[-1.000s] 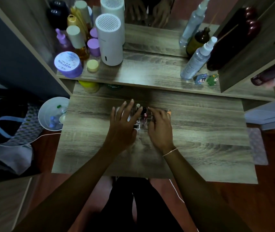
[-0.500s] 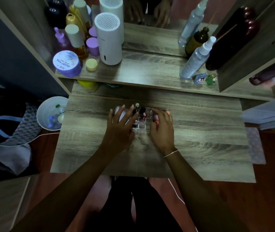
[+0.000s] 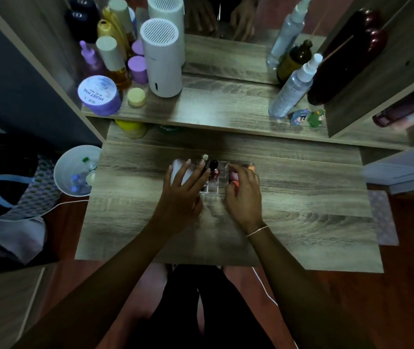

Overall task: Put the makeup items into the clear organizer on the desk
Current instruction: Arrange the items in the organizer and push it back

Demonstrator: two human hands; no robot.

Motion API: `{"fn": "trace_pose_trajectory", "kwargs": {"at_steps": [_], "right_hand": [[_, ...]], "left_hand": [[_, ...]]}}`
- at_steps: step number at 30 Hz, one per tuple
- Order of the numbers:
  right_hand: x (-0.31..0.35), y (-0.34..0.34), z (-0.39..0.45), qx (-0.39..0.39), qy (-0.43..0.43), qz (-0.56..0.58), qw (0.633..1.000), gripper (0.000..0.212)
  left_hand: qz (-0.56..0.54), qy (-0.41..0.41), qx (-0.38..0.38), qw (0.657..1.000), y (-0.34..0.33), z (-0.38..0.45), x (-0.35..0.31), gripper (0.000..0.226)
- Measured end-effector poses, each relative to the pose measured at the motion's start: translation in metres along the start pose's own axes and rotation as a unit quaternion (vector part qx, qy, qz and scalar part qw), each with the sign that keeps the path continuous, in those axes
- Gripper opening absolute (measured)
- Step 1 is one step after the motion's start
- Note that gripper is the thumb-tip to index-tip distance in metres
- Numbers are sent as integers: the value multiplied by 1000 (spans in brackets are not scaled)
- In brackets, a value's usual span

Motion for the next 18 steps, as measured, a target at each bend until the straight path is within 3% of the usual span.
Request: {"fn": "trace_pose_trajectory", "kwargs": {"at_steps": [11,15,18], "right_hand": [[-2,1,-8,-13,9,1,1000,38],[-12,2,-22,-86,-3,4,996,32],[-30,3,-33,-114,-31,26,993,50]], "left_hand": [[-12,-7,-32,999,-2,-2,-1,71],[-122,61,-87,987,-2,-15,13,71],[-195,147,-143,959,-6,-27,29,74]]}}
Point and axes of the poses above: each hand's wrist, its own z-axis towards the middle knuckle, its own y-axis out of the back of the hand, x = y × z, the point moved 2 cm from there along z, towards the middle knuckle, and after that the axes turned 10 degrees about -z, right-handed, at the moved point
